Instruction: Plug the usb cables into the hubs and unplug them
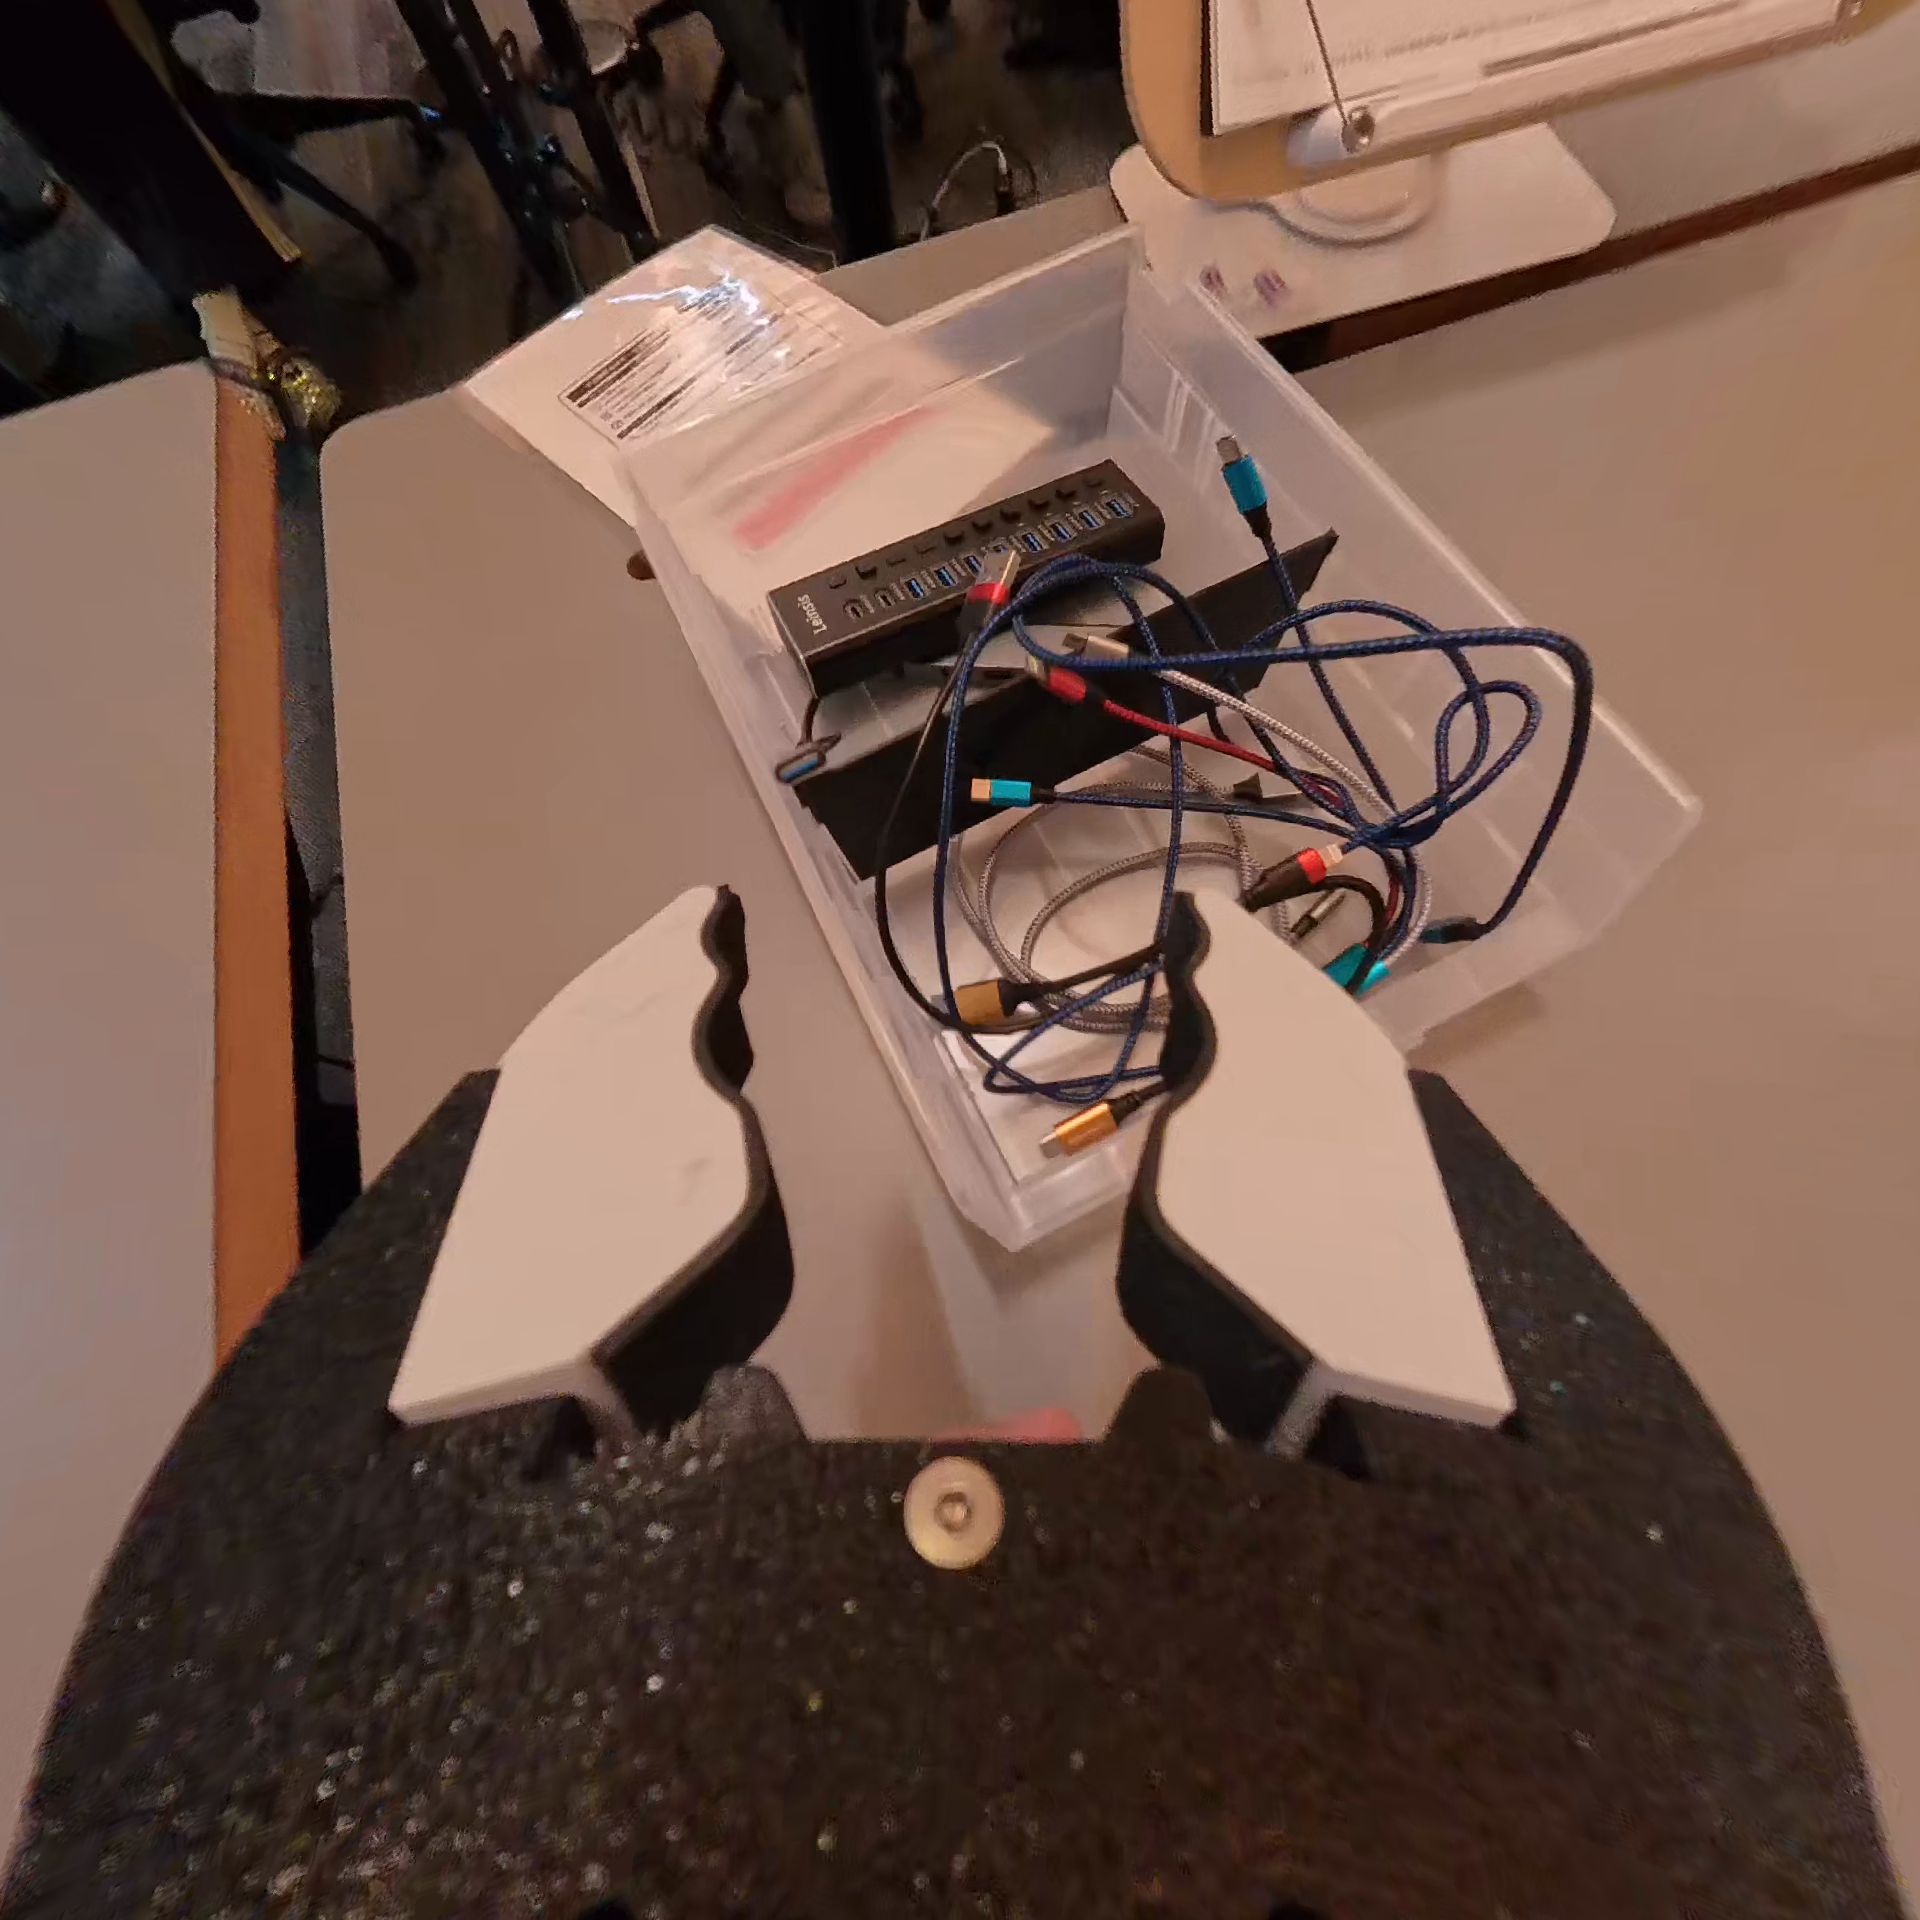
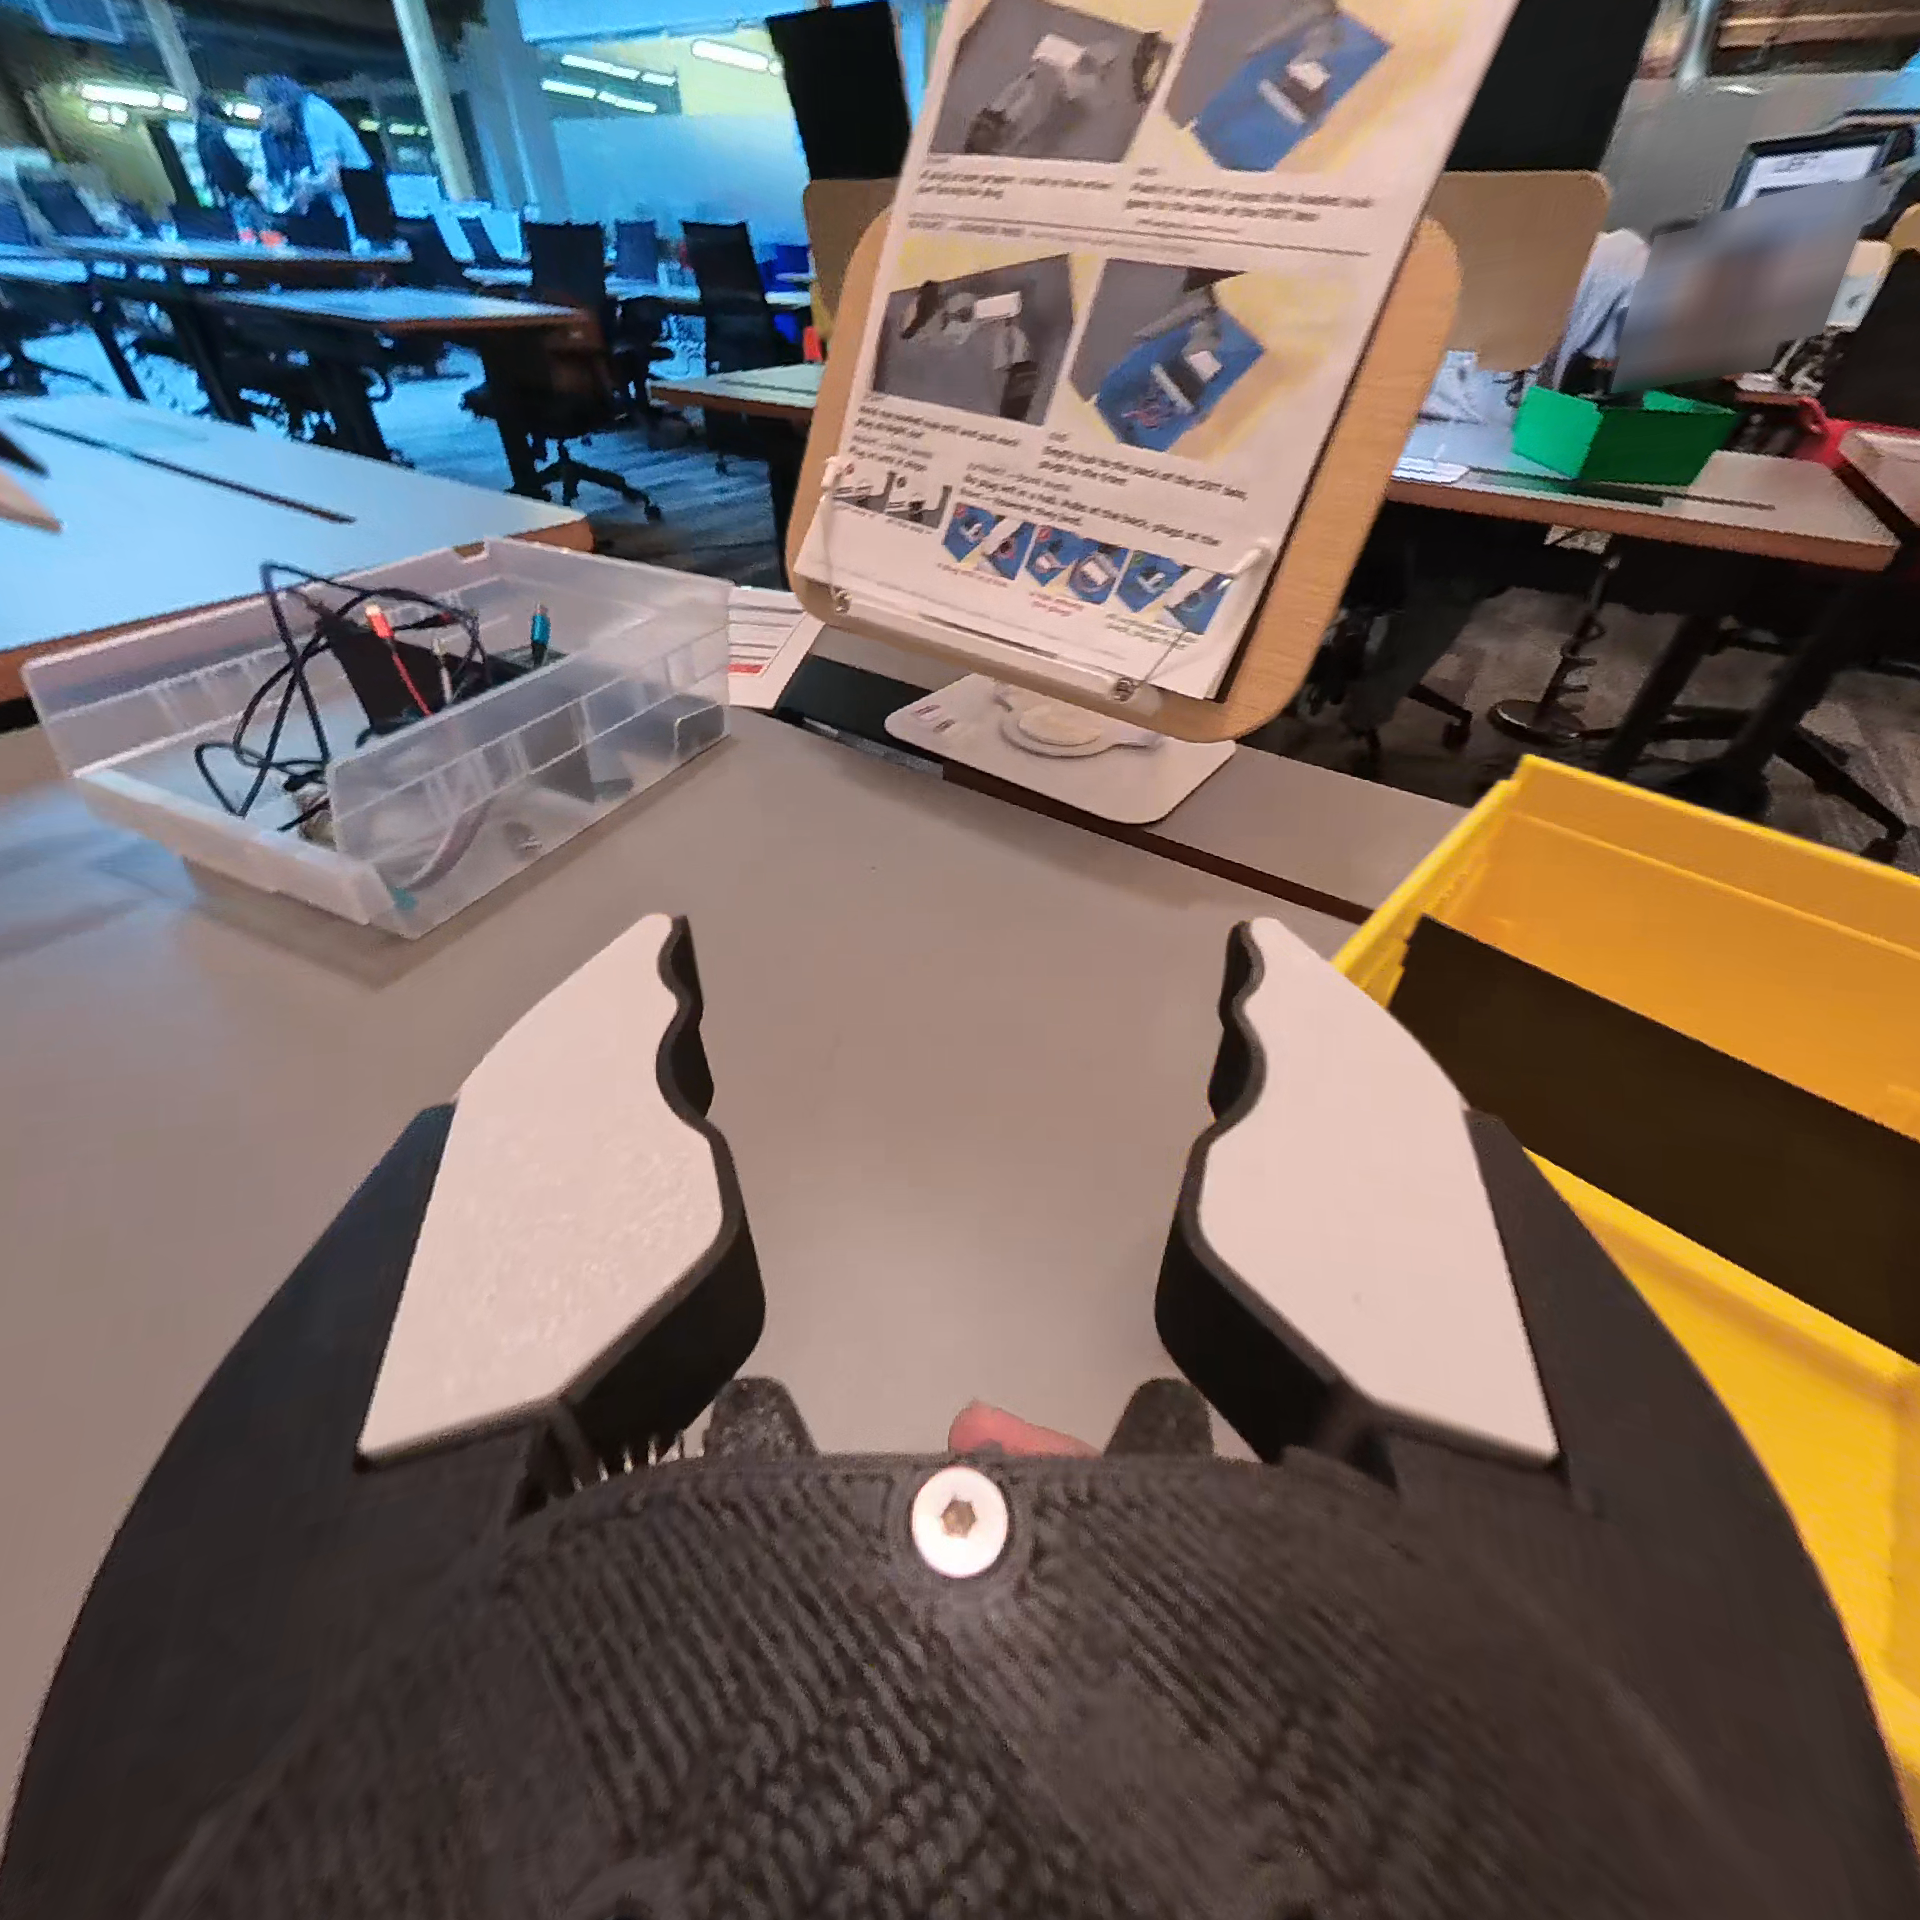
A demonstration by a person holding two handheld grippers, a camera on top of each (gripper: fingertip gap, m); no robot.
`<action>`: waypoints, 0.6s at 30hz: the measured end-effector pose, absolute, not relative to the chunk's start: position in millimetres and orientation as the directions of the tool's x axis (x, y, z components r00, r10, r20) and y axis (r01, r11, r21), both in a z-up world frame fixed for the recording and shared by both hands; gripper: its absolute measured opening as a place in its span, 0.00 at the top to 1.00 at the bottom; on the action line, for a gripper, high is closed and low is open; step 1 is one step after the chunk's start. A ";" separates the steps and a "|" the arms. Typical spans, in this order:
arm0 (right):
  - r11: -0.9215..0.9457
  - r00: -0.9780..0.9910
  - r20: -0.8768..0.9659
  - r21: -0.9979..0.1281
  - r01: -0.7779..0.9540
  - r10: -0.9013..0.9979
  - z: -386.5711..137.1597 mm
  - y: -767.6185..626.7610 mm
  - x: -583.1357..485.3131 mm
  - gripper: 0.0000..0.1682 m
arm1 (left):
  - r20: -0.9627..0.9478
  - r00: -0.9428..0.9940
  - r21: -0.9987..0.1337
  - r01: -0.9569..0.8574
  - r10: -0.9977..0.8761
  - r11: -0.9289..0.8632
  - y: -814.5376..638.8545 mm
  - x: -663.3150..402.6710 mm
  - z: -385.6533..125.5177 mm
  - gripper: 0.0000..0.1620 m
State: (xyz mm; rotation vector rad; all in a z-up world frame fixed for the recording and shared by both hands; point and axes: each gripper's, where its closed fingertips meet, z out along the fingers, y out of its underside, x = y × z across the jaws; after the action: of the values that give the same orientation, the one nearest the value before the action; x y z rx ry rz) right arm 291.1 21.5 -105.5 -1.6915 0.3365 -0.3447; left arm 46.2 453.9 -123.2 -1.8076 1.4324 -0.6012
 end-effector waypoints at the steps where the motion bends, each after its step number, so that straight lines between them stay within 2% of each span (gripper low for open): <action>1: -0.158 0.915 0.054 -0.987 -0.011 -0.400 -106.6 24.9 288.4 0.43 | -0.100 0.248 -0.773 -0.629 -0.964 -0.081 455.6 51.2 -122.5 0.53; 7: -0.216 0.923 0.126 -0.975 0.048 -0.365 -109.2 28.1 282.8 0.45 | -0.168 0.160 -0.707 -0.707 -0.973 0.006 473.7 85.8 -117.4 0.53; 13: -0.209 0.911 0.123 -0.977 0.041 -0.393 -106.5 13.5 295.5 0.48 | -0.221 0.069 -0.630 -0.772 -0.973 0.089 497.7 123.1 -121.1 0.55; 18: -0.225 0.900 0.128 -0.974 0.034 -0.417 -111.4 4.8 307.6 0.49 | -0.206 -0.035 -0.472 -0.872 -0.978 0.131 513.2 142.3 -148.2 0.58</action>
State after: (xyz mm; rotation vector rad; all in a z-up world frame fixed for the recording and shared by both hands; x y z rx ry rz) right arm 307.6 4.8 -111.4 -1.7555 0.2907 -0.4269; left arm 142.3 513.2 -148.2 -1.7759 1.9422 -0.2973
